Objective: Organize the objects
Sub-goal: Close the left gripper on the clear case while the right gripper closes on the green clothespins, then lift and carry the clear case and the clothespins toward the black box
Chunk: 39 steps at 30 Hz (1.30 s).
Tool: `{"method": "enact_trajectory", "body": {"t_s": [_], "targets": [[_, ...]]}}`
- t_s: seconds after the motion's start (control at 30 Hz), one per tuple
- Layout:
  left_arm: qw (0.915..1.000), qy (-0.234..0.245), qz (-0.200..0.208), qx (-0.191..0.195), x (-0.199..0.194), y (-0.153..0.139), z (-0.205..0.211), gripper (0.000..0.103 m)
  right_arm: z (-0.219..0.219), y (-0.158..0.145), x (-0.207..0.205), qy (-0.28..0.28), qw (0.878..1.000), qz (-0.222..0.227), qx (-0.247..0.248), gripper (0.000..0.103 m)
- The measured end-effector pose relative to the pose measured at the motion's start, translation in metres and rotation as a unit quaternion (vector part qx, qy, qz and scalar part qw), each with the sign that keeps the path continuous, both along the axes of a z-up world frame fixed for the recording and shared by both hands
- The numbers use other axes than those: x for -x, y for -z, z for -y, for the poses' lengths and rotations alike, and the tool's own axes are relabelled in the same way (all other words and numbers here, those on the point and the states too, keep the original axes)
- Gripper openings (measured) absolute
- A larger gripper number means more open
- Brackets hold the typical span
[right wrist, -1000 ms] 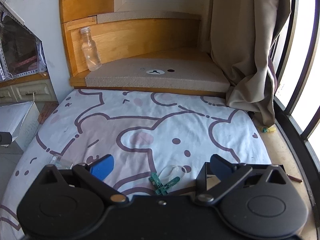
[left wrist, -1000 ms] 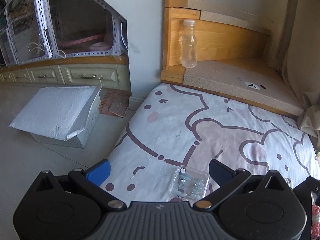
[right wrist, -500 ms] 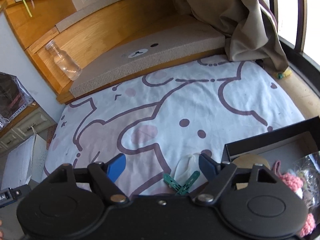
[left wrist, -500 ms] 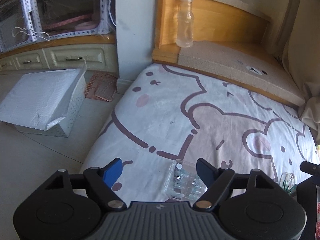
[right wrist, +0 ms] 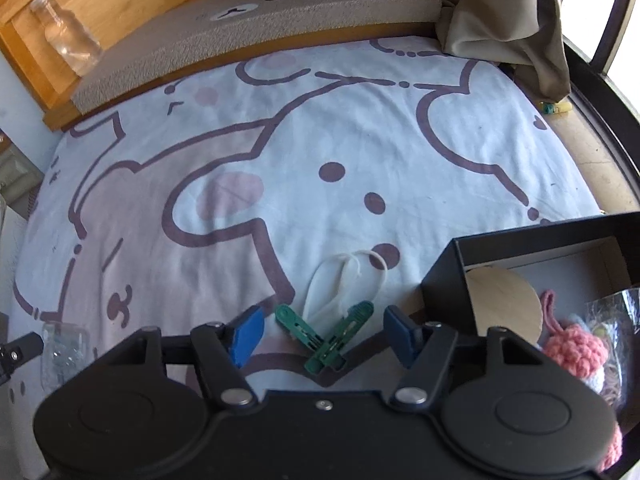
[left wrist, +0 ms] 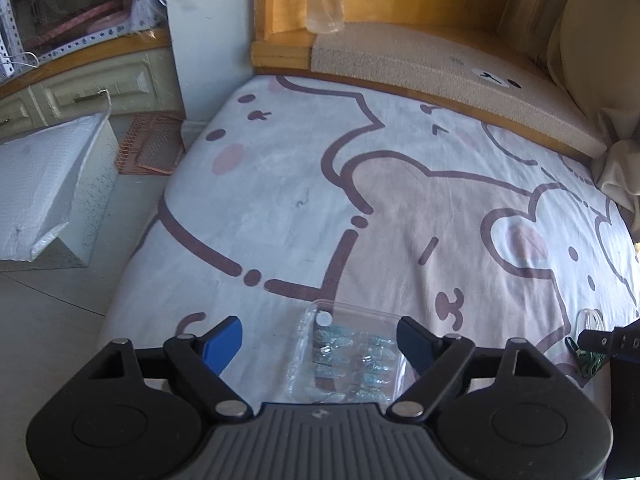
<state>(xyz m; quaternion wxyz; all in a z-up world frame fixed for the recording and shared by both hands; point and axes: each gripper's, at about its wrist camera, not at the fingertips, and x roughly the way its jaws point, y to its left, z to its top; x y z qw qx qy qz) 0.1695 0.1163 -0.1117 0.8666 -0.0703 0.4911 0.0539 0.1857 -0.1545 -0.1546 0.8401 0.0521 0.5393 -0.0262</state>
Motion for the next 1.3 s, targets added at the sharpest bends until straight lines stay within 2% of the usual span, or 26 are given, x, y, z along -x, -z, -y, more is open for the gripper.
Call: {"method": "enact_trajectory", "body": {"t_s": [0.1, 0.13, 0.17, 0.33, 0.47, 0.6, 0.73, 0.9, 1.0, 1.03, 1.07, 1.2, 1.3], "targets": [[0.9999, 0.014, -0.007, 0.005, -0.004, 0.006, 0.007, 0.088, -0.010, 0.004, -0.001, -0.031, 0.999, -0.012, 0.027, 0.069], [0.9998, 0.019, -0.010, 0.006, -0.005, 0.008, 0.009, 0.088, -0.012, 0.005, 0.000, -0.043, 0.999, -0.015, 0.028, 0.066], [0.9996, 0.024, -0.012, 0.006, -0.006, 0.010, 0.012, 0.088, -0.014, 0.006, 0.000, -0.057, 0.998, -0.023, 0.022, 0.059], [0.9986, 0.041, -0.032, 0.007, -0.007, 0.016, 0.019, 0.089, -0.029, 0.008, 0.005, -0.115, 0.993, -0.034, -0.011, 0.053], [0.9975, 0.043, -0.042, 0.037, -0.006, 0.017, 0.018, 0.088, -0.029, 0.002, 0.006, -0.116, 0.989, -0.032, -0.081, 0.045], [0.9970, 0.049, -0.047, 0.037, -0.006, 0.016, 0.022, 0.087, -0.027, 0.002, 0.005, -0.081, 0.994, -0.028, -0.061, 0.046], [0.9971, 0.054, -0.054, 0.006, -0.007, 0.018, 0.027, 0.087, -0.018, 0.007, 0.001, -0.037, 0.996, -0.031, -0.070, 0.051], [0.9941, 0.080, -0.062, -0.039, -0.011, 0.024, 0.039, 0.085, -0.015, 0.009, -0.005, -0.016, 0.997, -0.020, -0.073, 0.054], [0.9906, 0.096, -0.073, -0.064, -0.013, 0.031, 0.045, 0.085, -0.014, 0.013, -0.009, 0.001, 0.998, -0.024, -0.061, 0.068], [0.9897, 0.100, -0.076, -0.069, -0.013, 0.032, 0.047, 0.085, -0.014, 0.014, -0.010, 0.008, 0.998, -0.024, -0.052, 0.078], [0.9894, 0.101, -0.077, -0.071, -0.014, 0.033, 0.047, 0.086, -0.014, 0.015, -0.010, 0.013, 0.999, -0.023, -0.044, 0.084], [0.9904, 0.097, -0.079, -0.059, -0.016, 0.035, 0.044, 0.085, -0.011, 0.020, -0.013, 0.019, 0.999, -0.015, -0.031, 0.091], [0.9914, 0.096, -0.081, -0.038, -0.016, 0.034, 0.041, 0.077, -0.013, 0.022, -0.015, 0.014, 1.000, -0.009, -0.024, 0.093]]}}
